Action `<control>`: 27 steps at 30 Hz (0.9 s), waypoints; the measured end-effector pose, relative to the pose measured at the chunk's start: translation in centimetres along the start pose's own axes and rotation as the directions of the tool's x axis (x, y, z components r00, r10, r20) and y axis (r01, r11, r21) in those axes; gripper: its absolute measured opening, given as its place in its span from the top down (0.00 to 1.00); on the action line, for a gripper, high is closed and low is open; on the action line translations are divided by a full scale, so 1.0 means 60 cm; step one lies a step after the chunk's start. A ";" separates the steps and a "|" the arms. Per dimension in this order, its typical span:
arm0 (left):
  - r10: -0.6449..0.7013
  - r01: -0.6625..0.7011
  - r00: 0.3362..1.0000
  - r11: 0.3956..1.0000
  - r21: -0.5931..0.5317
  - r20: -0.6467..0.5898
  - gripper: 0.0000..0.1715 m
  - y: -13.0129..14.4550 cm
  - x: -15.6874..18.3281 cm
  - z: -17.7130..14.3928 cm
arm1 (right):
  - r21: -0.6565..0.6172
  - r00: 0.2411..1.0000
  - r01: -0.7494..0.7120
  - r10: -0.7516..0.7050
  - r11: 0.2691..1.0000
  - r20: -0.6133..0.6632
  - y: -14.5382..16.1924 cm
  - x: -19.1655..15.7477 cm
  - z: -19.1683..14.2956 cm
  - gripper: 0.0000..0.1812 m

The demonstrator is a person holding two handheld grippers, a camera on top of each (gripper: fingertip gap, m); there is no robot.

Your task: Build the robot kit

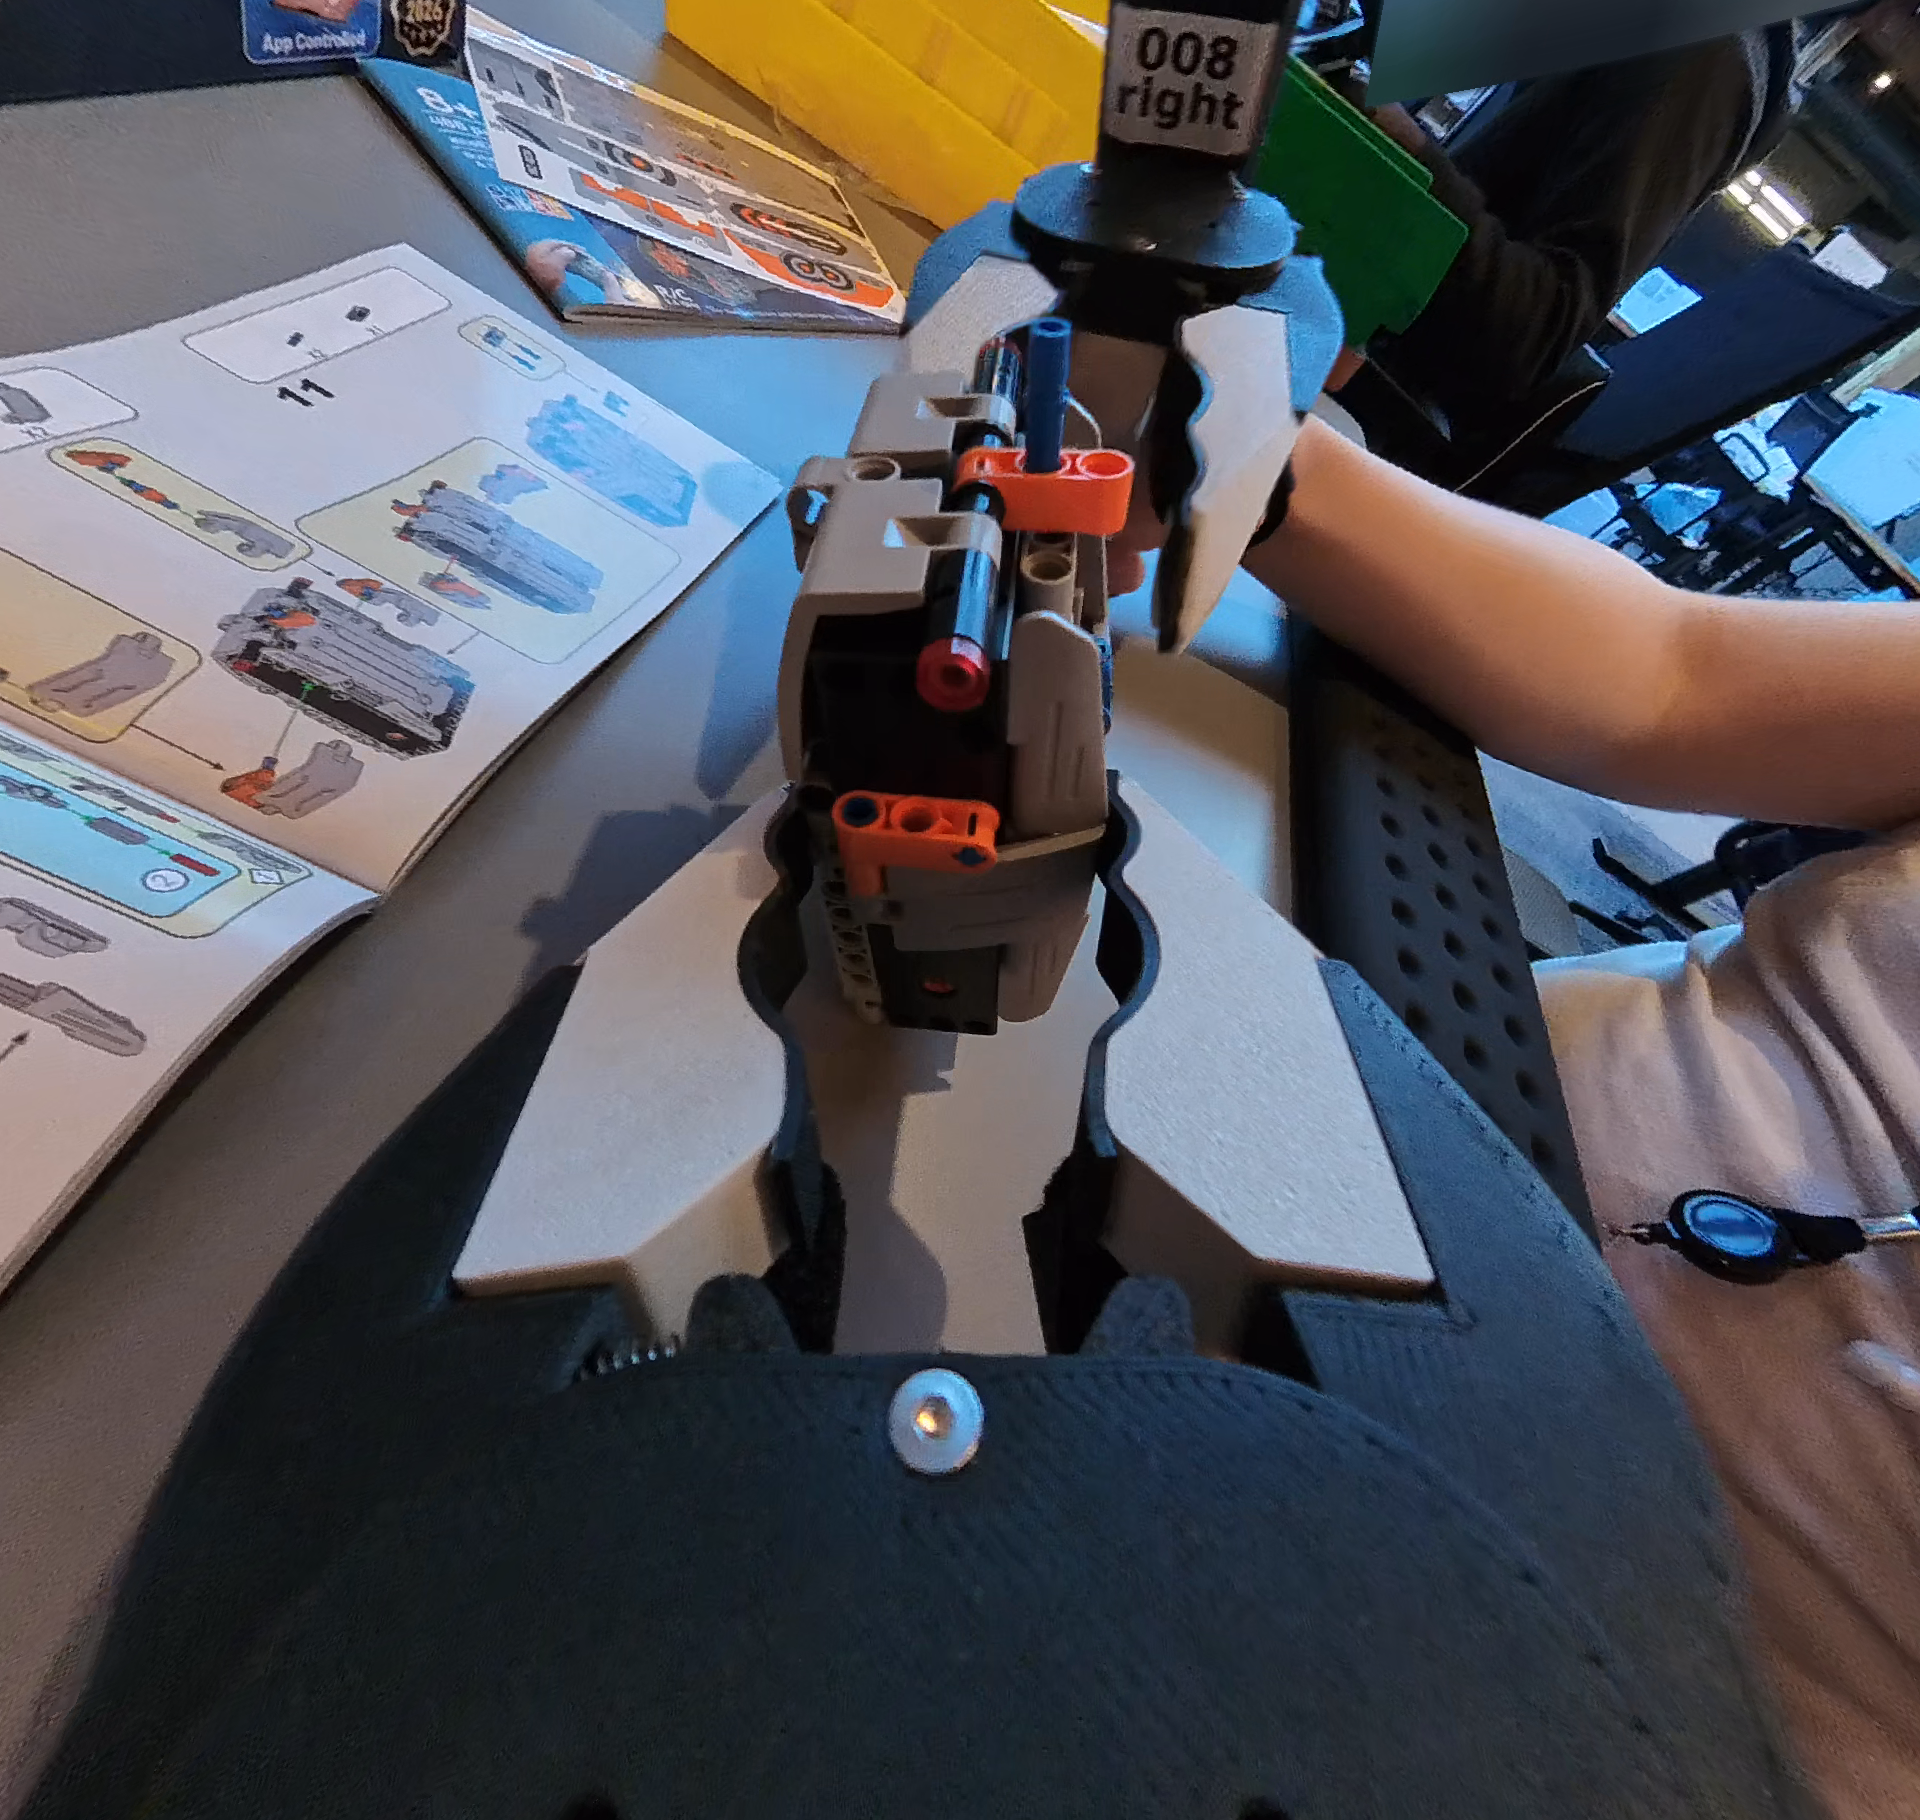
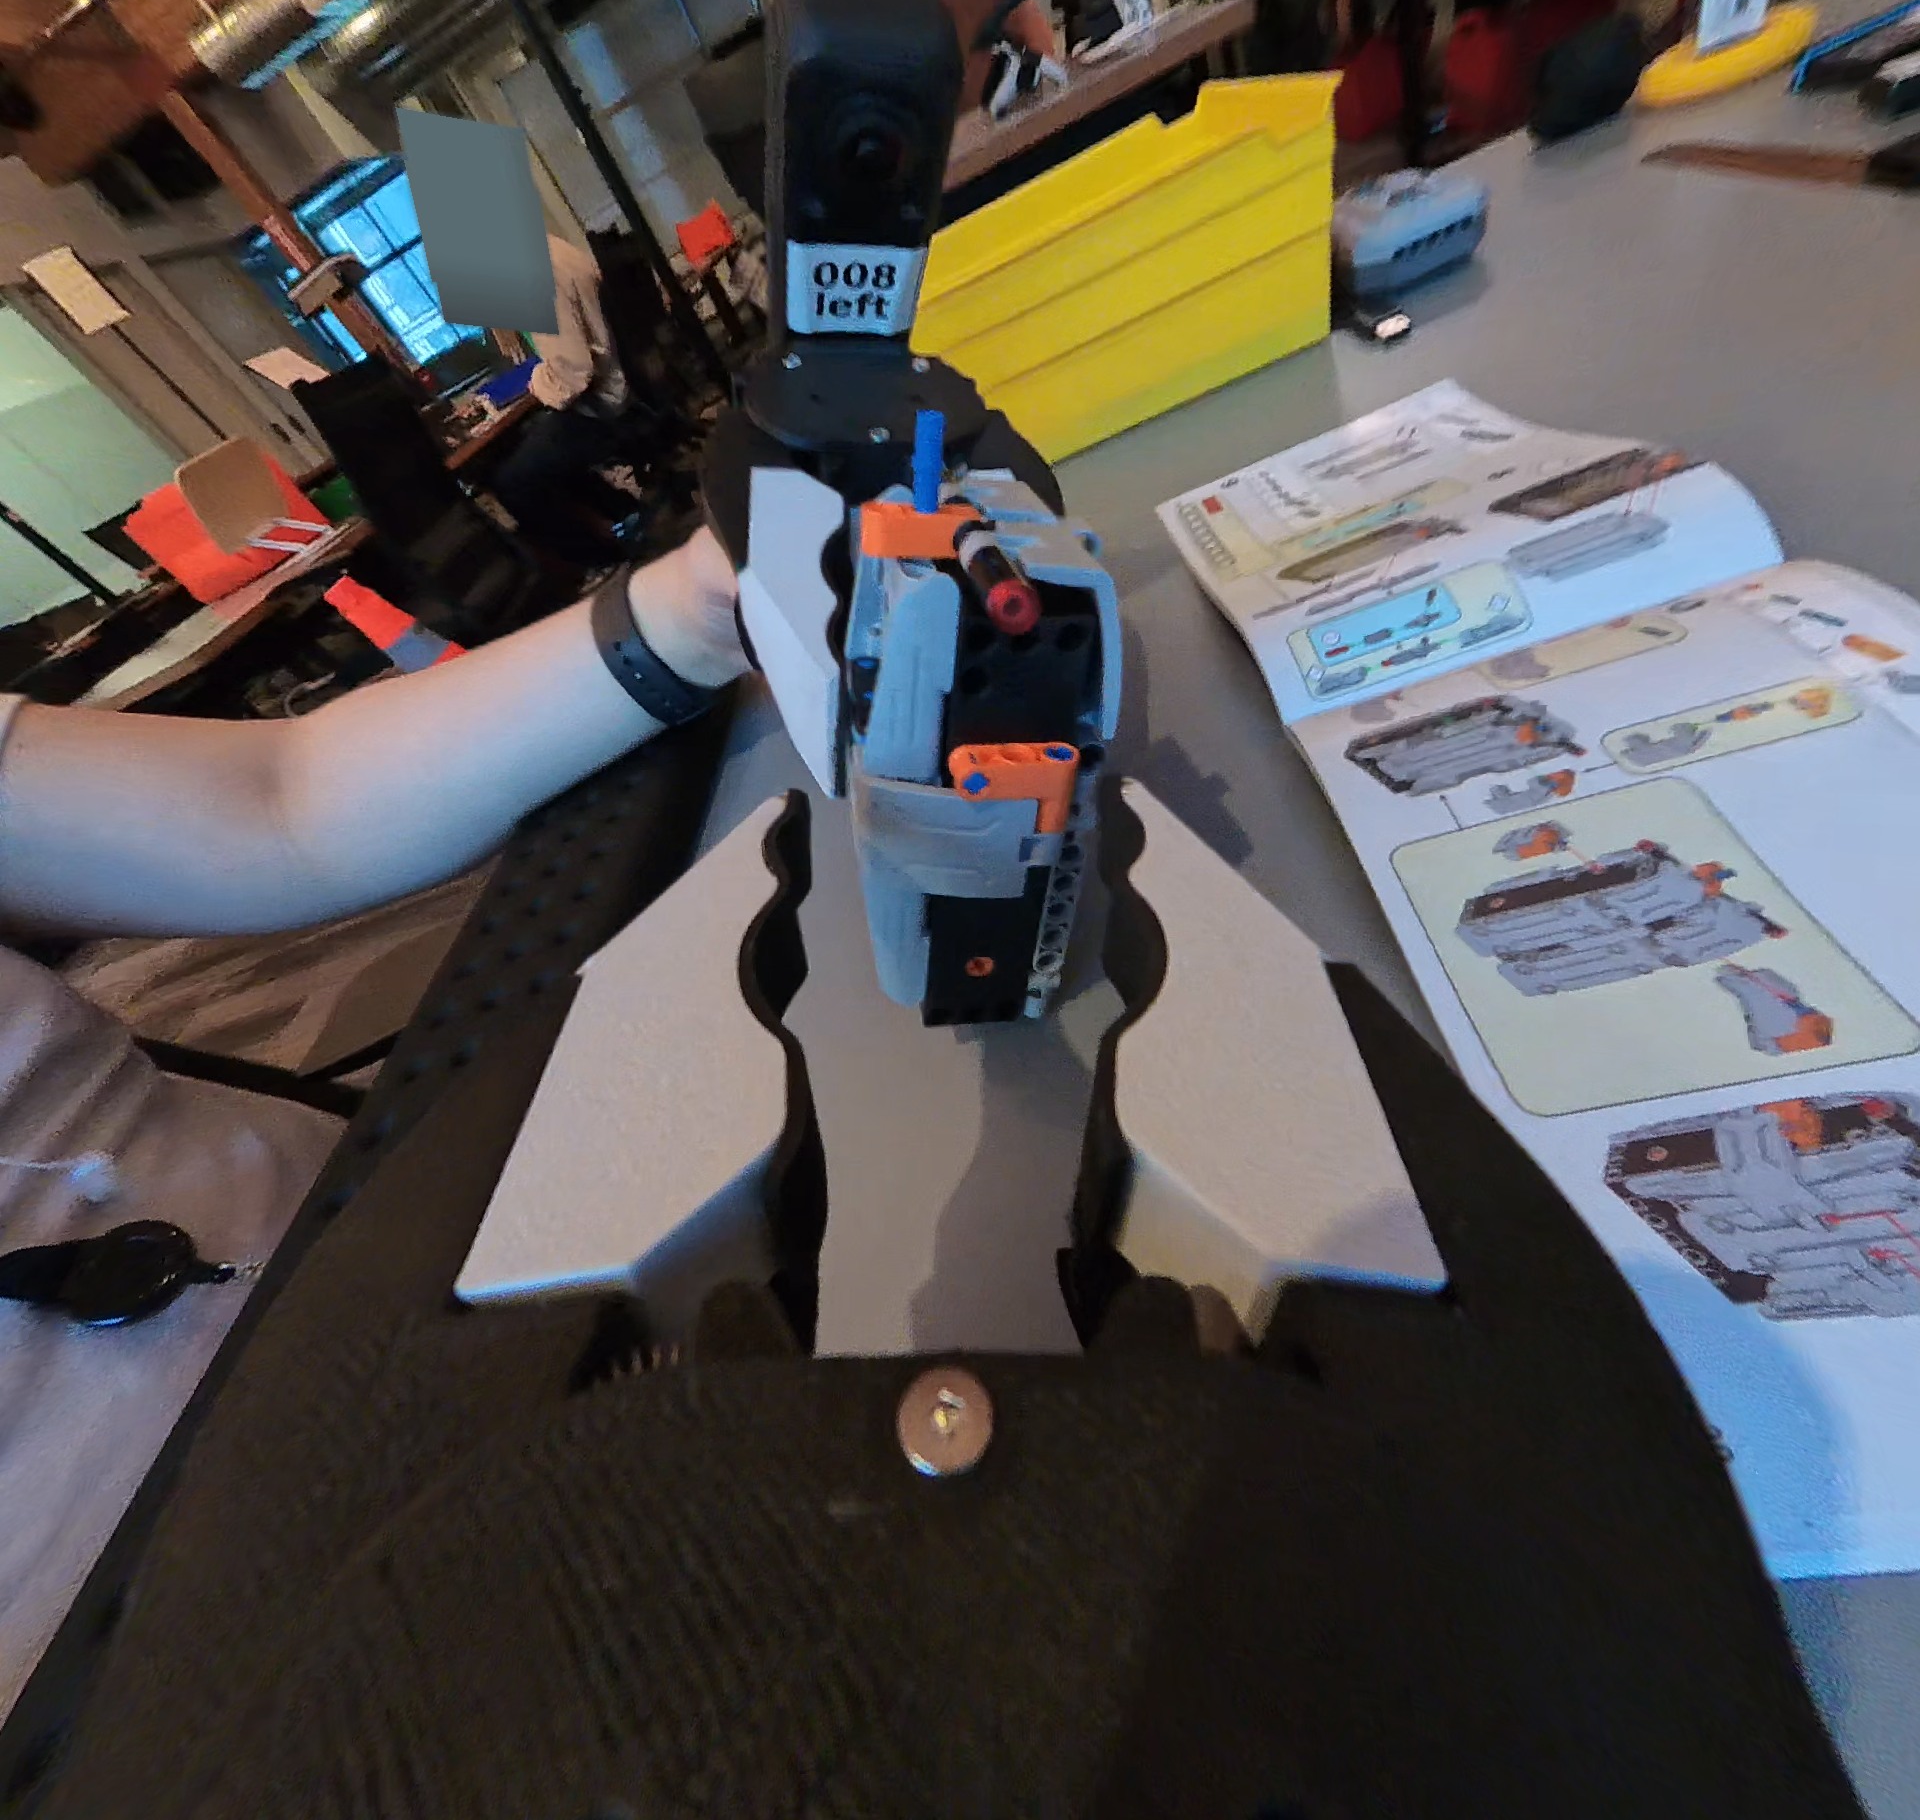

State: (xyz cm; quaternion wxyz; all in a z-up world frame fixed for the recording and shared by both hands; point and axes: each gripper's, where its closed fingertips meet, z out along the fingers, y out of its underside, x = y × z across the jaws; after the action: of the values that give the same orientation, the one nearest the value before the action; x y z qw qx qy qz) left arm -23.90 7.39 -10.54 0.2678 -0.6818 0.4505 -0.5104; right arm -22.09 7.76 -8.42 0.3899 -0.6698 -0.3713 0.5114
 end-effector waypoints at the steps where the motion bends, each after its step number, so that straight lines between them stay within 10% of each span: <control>1: -0.001 0.001 1.000 1.000 -0.001 -0.005 0.69 0.000 0.001 0.001 | -0.019 1.000 -0.006 0.006 1.000 0.003 0.006 0.004 0.003 0.69; 27: 0.003 -0.001 0.999 0.999 0.033 -0.049 0.59 -0.006 0.027 0.008 | -0.047 1.000 0.005 -0.005 0.999 0.004 0.022 -0.003 0.023 0.72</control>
State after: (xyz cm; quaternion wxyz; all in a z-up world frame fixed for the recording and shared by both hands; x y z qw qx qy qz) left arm -23.19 6.09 -9.69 0.2683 -0.6641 0.4493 -0.5340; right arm -23.31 7.24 -9.79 0.3745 -0.6769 -0.3858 0.5027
